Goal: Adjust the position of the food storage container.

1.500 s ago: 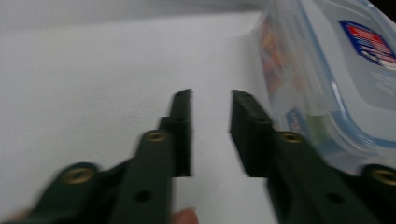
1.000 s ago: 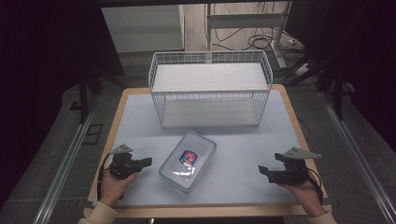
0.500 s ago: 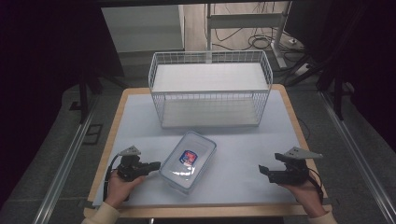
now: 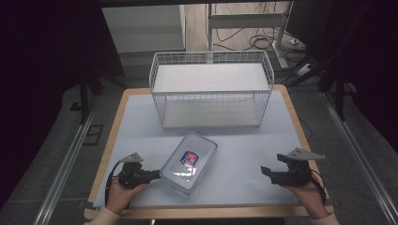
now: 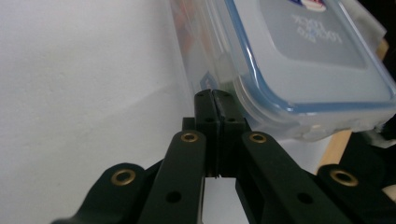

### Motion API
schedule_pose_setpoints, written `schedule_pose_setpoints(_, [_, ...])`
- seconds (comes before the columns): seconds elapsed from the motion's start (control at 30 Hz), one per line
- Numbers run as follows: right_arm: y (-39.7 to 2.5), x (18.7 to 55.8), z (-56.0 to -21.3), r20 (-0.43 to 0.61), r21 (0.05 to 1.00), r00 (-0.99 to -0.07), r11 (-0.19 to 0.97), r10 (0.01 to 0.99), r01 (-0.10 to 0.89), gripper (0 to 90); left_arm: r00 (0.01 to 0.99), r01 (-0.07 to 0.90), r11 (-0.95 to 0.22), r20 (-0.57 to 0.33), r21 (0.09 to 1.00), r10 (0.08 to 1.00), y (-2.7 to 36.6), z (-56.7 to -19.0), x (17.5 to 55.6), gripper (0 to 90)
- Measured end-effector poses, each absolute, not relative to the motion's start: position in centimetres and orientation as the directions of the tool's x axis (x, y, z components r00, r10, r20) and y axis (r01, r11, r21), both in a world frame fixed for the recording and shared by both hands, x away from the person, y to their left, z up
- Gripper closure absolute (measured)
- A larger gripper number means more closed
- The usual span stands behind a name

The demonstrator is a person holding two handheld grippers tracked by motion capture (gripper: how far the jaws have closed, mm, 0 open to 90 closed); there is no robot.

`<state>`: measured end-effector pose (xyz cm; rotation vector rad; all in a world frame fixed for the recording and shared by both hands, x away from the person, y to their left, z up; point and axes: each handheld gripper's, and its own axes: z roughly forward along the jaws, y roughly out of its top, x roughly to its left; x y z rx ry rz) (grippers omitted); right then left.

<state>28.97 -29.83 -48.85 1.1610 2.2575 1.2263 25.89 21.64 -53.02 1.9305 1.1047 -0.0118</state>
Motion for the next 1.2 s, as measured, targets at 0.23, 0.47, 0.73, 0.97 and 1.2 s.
schedule_pose_setpoints(0.23, [-29.8, 28.9, -48.8, 0.092, 0.81, -0.619, 0.303, 0.78, 0.503, 14.6, 0.617, 0.697, -0.225, -0.41, 0.681, 0.672, 21.0, -52.9, 25.7, 89.9])
schedule_pose_setpoints(0.47, [-29.7, 28.8, -48.7, 0.096, 0.809, -0.622, 0.304, 0.777, 0.503, 14.6, 0.648, 0.694, -0.283, -0.403, 0.662, 0.646, 18.6, -52.6, 24.6, 89.9])
schedule_pose_setpoints(0.73, [-29.7, 28.7, -48.7, 0.095, 0.81, -0.625, 0.305, 0.775, 0.501, 14.6, 0.688, 0.679, -0.343, -0.398, 0.649, 0.606, 15.4, -52.4, 23.5, 89.7])
schedule_pose_setpoints(0.97, [-29.6, 28.7, -48.7, 0.098, 0.81, -0.628, 0.305, 0.772, 0.502, 14.7, 0.706, 0.668, -0.375, -0.387, 0.643, 0.593, 12.6, -52.6, 23.6, 89.7])
schedule_pose_setpoints(1.2, [-29.4, 28.7, -48.7, 0.099, 0.81, -0.631, 0.306, 0.769, 0.501, 14.6, 0.73, 0.653, -0.407, -0.388, 0.638, 0.563, 10.1, -52.4, 24.0, 89.7])
